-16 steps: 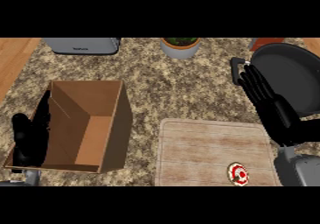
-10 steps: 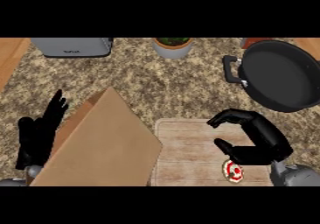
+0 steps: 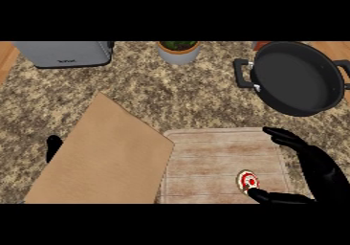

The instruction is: Pick the cupcake from the cutting board and place it in the pot

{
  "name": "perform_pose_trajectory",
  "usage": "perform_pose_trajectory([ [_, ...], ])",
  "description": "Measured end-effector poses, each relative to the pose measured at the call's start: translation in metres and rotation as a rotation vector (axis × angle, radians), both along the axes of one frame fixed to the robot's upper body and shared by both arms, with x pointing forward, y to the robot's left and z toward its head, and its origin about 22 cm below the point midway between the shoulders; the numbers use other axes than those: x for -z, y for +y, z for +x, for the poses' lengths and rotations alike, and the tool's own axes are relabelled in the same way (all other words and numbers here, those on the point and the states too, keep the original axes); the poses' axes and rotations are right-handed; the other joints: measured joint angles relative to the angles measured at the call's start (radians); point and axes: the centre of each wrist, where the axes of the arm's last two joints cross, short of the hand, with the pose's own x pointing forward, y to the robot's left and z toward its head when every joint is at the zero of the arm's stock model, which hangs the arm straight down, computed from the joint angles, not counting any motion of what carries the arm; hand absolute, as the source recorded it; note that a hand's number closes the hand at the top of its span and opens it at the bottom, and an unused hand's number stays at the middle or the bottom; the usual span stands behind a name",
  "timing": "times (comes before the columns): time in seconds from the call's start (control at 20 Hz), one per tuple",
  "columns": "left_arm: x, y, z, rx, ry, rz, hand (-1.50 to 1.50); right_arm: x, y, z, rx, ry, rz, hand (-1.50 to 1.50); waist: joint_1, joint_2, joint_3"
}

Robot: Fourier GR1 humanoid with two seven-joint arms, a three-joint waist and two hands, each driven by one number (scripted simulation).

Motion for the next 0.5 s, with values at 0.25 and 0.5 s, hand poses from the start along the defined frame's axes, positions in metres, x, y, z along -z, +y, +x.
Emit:
perform_pose_trajectory([
  [0.25,0.005,-0.002,0.009,0.045,-0.003,-0.015,0.00,-0.026,-0.014,-0.042,-0.014,0.023,-0.094,-1.50,0.023,0.001,0.000],
  [0.5,0.006,-0.011,0.012,0.065,-0.010,-0.022,0.00,-0.055,-0.023,-0.058,-0.008,0.190,-0.237,-1.50,0.040,0.003,0.000],
])
